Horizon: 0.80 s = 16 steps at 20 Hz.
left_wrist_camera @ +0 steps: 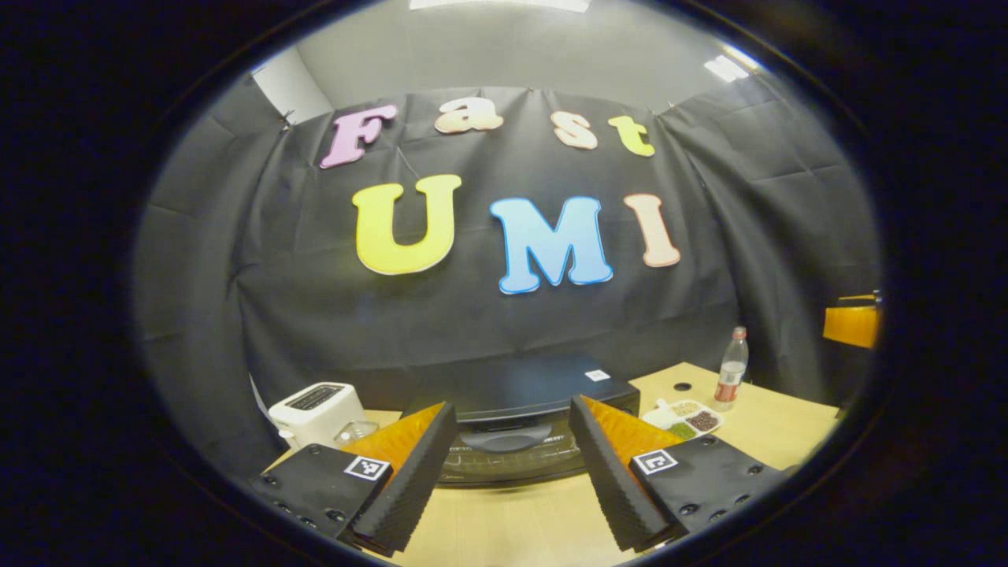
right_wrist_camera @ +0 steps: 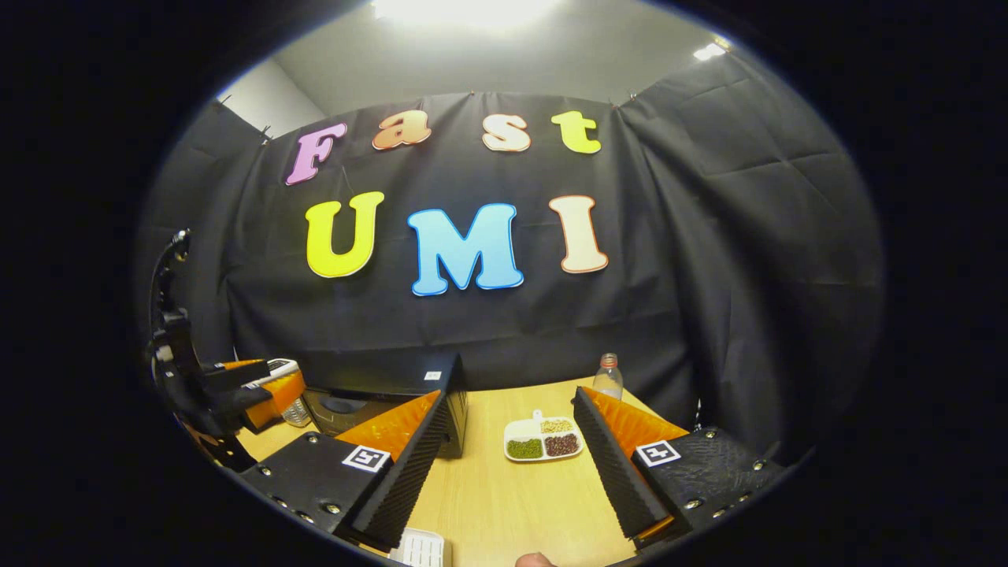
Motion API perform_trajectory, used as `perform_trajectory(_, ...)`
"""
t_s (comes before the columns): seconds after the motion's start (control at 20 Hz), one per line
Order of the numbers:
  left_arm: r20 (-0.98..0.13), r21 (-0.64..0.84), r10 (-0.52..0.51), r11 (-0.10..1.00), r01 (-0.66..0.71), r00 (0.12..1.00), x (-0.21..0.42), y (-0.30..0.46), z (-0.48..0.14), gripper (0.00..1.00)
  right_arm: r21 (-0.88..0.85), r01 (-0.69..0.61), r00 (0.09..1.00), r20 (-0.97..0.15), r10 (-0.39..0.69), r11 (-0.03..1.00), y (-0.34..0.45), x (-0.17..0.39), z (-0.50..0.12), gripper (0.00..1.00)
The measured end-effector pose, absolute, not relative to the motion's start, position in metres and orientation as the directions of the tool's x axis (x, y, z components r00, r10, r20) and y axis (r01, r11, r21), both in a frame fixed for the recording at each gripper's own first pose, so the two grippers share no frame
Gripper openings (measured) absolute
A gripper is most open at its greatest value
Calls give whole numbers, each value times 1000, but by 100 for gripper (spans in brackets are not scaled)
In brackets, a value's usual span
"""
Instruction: Open the electric oven with the left hand, put the food in, and close the electric oven.
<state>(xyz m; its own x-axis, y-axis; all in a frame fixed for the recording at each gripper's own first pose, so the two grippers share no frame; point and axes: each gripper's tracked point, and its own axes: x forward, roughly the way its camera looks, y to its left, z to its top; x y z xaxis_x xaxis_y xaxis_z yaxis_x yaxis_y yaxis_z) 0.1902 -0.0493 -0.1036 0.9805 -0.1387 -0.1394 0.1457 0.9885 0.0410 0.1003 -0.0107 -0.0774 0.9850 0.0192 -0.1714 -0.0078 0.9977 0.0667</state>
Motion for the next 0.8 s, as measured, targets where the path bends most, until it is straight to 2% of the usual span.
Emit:
perform_trajectory(0.05,-128,30,-125,991,130,984,181,-48,-94,100,60,-20,987,-161,29,998,-16,97,-71,97)
perform_trajectory(0.2,-115,-7,-75,997,75,991,149,-42,-70,100,32,-50,991,-126,54,998,-32,82,-57,97)
perform_trajectory(0.25,-113,-13,-56,998,55,992,138,-40,-65,96,29,-59,991,-120,62,998,-37,76,-53,97)
perform_trajectory(0.45,-108,-7,12,1000,-13,994,88,-36,-48,96,51,-109,985,-132,115,993,-52,53,-56,98)
perform_trajectory(0.6,-91,32,37,999,-34,995,55,-35,-34,91,60,-120,982,-138,127,991,-63,41,-59,98)
perform_trajectory(0.65,-91,39,28,999,-25,995,45,-37,-31,100,62,-115,983,-139,123,991,-70,35,-59,98)
perform_trajectory(0.8,-88,72,39,997,-33,995,23,-28,-22,100,66,-108,984,-136,116,992,-77,24,-51,98)
